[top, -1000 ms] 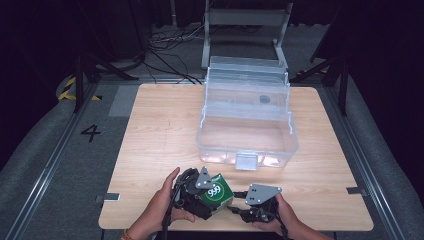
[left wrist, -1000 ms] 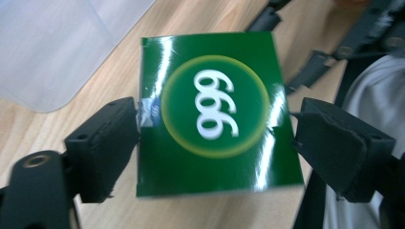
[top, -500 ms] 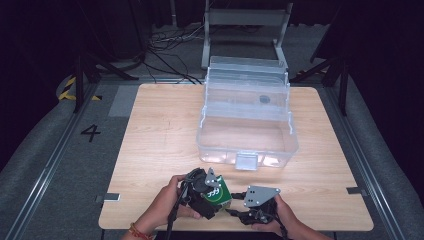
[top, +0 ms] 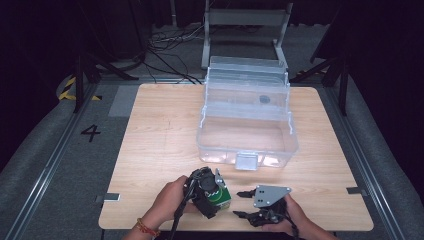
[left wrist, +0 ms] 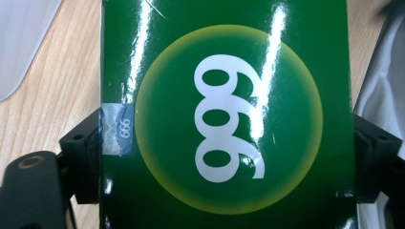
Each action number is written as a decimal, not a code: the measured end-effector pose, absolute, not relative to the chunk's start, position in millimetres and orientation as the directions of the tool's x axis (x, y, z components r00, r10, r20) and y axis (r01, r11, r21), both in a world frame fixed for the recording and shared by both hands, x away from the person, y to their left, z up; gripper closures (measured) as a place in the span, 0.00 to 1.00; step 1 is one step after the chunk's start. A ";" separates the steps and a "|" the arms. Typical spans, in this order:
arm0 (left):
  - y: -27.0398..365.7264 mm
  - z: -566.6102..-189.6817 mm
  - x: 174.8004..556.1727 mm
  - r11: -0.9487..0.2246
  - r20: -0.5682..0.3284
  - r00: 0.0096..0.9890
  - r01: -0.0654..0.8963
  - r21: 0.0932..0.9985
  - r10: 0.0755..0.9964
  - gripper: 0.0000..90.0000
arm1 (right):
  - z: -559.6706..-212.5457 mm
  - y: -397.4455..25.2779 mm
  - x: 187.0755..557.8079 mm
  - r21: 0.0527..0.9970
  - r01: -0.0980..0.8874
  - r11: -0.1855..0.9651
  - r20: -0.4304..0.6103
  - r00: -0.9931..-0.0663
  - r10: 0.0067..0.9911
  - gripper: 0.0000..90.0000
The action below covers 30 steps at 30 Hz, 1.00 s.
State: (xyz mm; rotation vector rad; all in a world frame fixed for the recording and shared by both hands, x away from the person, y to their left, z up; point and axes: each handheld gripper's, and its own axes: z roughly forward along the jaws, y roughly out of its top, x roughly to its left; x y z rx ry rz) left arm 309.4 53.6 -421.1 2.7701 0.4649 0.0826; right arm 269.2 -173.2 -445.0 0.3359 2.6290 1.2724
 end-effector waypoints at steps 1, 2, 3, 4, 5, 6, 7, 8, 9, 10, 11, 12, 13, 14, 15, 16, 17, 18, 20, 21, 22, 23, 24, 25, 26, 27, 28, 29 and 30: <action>54.1 -421.0 310.6 -0.896 0.001 0.949 0.298 0.328 0.316 0.16 | -439.8 -181.9 269.7 0.797 0.132 0.590 -0.073 -0.948 0.311 0.48; 54.8 -421.4 311.0 -0.893 -0.004 0.947 0.304 0.331 0.321 0.16 | -435.5 -189.4 271.4 0.802 0.139 0.581 -0.068 -0.945 0.321 0.47; 55.5 -421.5 311.2 -0.895 -0.009 0.949 0.301 0.330 0.316 0.16 | -431.0 -196.3 272.7 0.805 0.147 0.575 -0.066 -0.941 0.333 0.45; 56.4 -421.0 311.9 -0.900 -0.002 0.953 0.288 0.326 0.304 0.16 | -426.1 -203.4 274.0 0.808 0.151 0.570 -0.075 -0.933 0.353 0.44; 57.3 -421.2 311.2 -0.898 -0.009 0.950 0.299 0.324 0.314 0.16 | -421.0 -210.8 275.8 0.815 0.158 0.557 -0.077 -0.924 0.374 0.44; 58.3 -421.4 311.1 -0.898 -0.009 0.950 0.297 0.325 0.312 0.16 | -415.7 -217.8 277.9 0.822 0.165 0.544 -0.074 -0.918 0.390 0.43; 59.3 -421.1 311.3 -0.902 -0.011 0.953 0.291 0.319 0.304 0.17 | -409.9 -224.7 279.8 0.827 0.171 0.535 -0.081 -0.906 0.415 0.42; 60.7 -421.8 310.7 -0.896 -0.012 0.950 0.300 0.328 0.313 0.17 | -404.3 -231.5 282.0 0.835 0.176 0.521 -0.084 -0.895 0.438 0.41; 62.0 -421.6 311.7 -0.899 -0.010 0.953 0.290 0.326 0.304 0.17 | -398.7 -238.3 284.9 0.839 0.179 0.513 -0.093 -0.883 0.460 0.40; 62.0 -421.6 311.7 -0.899 -0.010 0.953 0.290 0.326 0.304 0.17 | -393.2 -244.8 288.1 0.842 0.177 0.509 -0.111 -0.868 0.485 0.40; 63.1 -421.8 311.1 -0.898 -0.013 0.951 0.295 0.327 0.308 0.17 | -393.2 -244.8 288.1 0.842 0.177 0.509 -0.111 -0.868 0.485 0.40; 65.9 -421.8 311.6 -0.897 -0.017 0.951 0.296 0.328 0.308 0.17 | -382.1 -260.1 296.8 0.853 0.184 0.489 -0.137 -0.824 0.550 0.39; 67.1 -422.7 312.2 -0.895 -0.021 0.953 0.291 0.338 0.302 0.17 | -379.2 -265.0 300.8 0.851 0.185 0.491 -0.150 -0.810 0.566 0.38; 67.9 -422.7 311.9 -0.894 -0.021 0.952 0.295 0.338 0.306 0.17 | -376.4 -271.8 306.5 0.853 0.191 0.485 -0.161 -0.788 0.594 0.38; 67.9 -422.7 311.9 -0.894 -0.021 0.952 0.295 0.338 0.306 0.17 | -376.4 -271.8 306.5 0.853 0.191 0.485 -0.161 -0.788 0.594 0.38; 69.1 -422.7 312.9 -0.897 -0.021 0.956 0.282 0.339 0.293 0.17 | -372.9 -287.1 322.1 0.849 0.236 0.472 -0.144 -0.756 0.638 0.40; 69.6 -423.5 312.4 -0.892 -0.026 0.954 0.289 0.347 0.299 0.17 | -372.9 -287.1 322.1 0.849 0.236 0.472 -0.144 -0.756 0.638 0.40; 70.6 -423.9 312.8 -0.890 -0.031 0.954 0.289 0.352 0.298 0.17 | -374.2 -295.8 333.8 0.826 0.240 0.510 -0.196 -0.727 0.659 0.43; 70.8 -424.1 312.8 -0.890 -0.029 0.954 0.290 0.353 0.299 0.17 | -376.0 -301.3 342.3 0.822 0.261 0.506 -0.187 -0.715 0.673 0.44; 70.6 -424.1 313.0 -0.892 -0.026 0.955 0.284 0.351 0.294 0.17 | -378.0 -306.5 351.1 0.824 0.293 0.484 -0.158 -0.702 0.694 0.44; 70.4 -424.1 312.6 -0.892 -0.025 0.954 0.287 0.350 0.298 0.17 | -380.3 -311.9 362.1 0.819 0.313 0.481 -0.163 -0.677 0.718 0.44; 70.3 -423.9 312.5 -0.893 -0.025 0.954 0.288 0.347 0.298 0.17 | -381.5 -315.3 369.1 0.817 0.324 0.477 -0.164 -0.662 0.732 0.44; 70.2 -424.3 312.6 -0.892 -0.025 0.954 0.288 0.349 0.298 0.17 | -382.6 -319.4 376.6 0.823 0.347 0.451 -0.136 -0.650 0.748 0.44; 70.2 -424.0 312.9 -0.894 -0.026 0.955 0.286 0.344 0.295 0.17 | -384.2 -322.4 383.8 0.825 0.368 0.428 -0.109 -0.641 0.760 0.44; 70.2 -424.4 313.1 -0.893 -0.028 0.955 0.286 0.347 0.295 0.17 | -386.6 -324.0 390.4 0.820 0.384 0.425 -0.099 -0.636 0.765 0.43; 70.3 -424.5 313.3 -0.893 -0.029 0.955 0.286 0.347 0.294 0.17 | -389.5 -324.4 396.4 0.812 0.393 0.432 -0.109 -0.626 0.772 0.43; 70.5 -424.7 313.4 -0.893 -0.031 0.955 0.286 0.348 0.294 0.17 | -392.7 -324.7 402.0 0.806 0.404 0.433 -0.109 -0.618 0.779 0.43; 70.6 -425.0 313.6 -0.892 -0.034 0.956 0.285 0.350 0.293 0.17 | -395.8 -325.2 407.0 0.802 0.417 0.428 -0.098 -0.614 0.783 0.43; 70.7 -425.2 313.7 -0.892 -0.034 0.956 0.285 0.351 0.292 0.17 | -399.2 -325.7 412.1 0.799 0.428 0.422 -0.091 -0.607 0.789 0.43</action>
